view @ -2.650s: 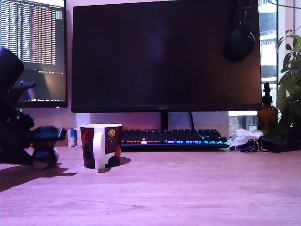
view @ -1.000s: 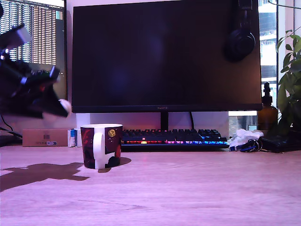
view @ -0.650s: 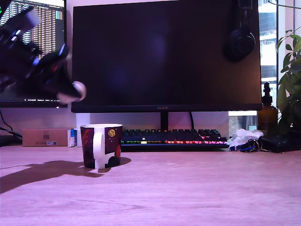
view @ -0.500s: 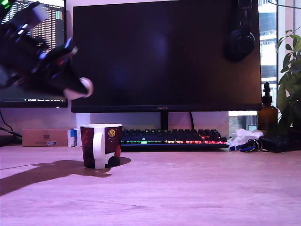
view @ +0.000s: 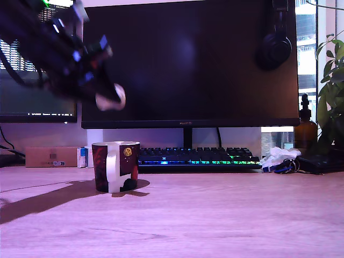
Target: Pick up the coffee capsules on the table and drop them inside the coffee cup
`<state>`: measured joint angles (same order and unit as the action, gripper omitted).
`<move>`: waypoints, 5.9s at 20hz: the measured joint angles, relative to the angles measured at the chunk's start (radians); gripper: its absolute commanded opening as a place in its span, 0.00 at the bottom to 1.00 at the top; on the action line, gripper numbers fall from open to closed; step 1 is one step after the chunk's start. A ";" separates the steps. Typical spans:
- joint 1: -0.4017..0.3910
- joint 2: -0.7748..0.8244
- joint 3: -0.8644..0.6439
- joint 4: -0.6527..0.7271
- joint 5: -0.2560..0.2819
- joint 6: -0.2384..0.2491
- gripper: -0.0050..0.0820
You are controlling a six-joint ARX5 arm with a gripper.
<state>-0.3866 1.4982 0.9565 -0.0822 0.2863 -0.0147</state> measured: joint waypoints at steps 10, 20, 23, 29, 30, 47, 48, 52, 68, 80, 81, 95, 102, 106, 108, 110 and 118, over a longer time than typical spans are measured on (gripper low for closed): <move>0.000 0.064 0.067 -0.101 -0.006 0.044 0.16; 0.000 0.064 0.067 -0.105 -0.006 0.044 0.16; 0.000 0.064 0.067 -0.106 -0.006 0.044 0.16; 0.000 0.064 0.067 -0.113 -0.007 0.044 0.33; 0.000 0.064 0.067 -0.126 -0.006 0.044 0.44; 0.003 0.064 0.067 -0.159 -0.003 0.044 0.21; 0.003 0.064 0.067 -0.159 0.002 0.044 0.09; 0.003 0.059 0.067 -0.161 0.026 0.044 0.03; 0.188 -0.177 0.003 -0.105 0.139 0.045 0.03; 0.270 -0.563 -0.389 0.108 0.032 -0.072 0.03; 0.274 -0.602 -0.429 0.120 0.021 -0.072 0.03; 0.280 -1.097 -0.640 0.026 -0.115 -0.159 0.03; 0.280 -1.217 -0.649 -0.031 -0.136 -0.166 0.03; 0.280 -1.226 -0.649 -0.037 -0.136 -0.171 0.03; 0.280 -1.226 -0.649 -0.038 -0.136 -0.171 0.03; 0.280 -1.226 -0.649 -0.038 -0.136 -0.171 0.03; 0.280 -1.226 -0.649 -0.038 -0.139 -0.171 0.03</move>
<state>-0.1062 0.2718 0.3073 -0.1200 0.1471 -0.1856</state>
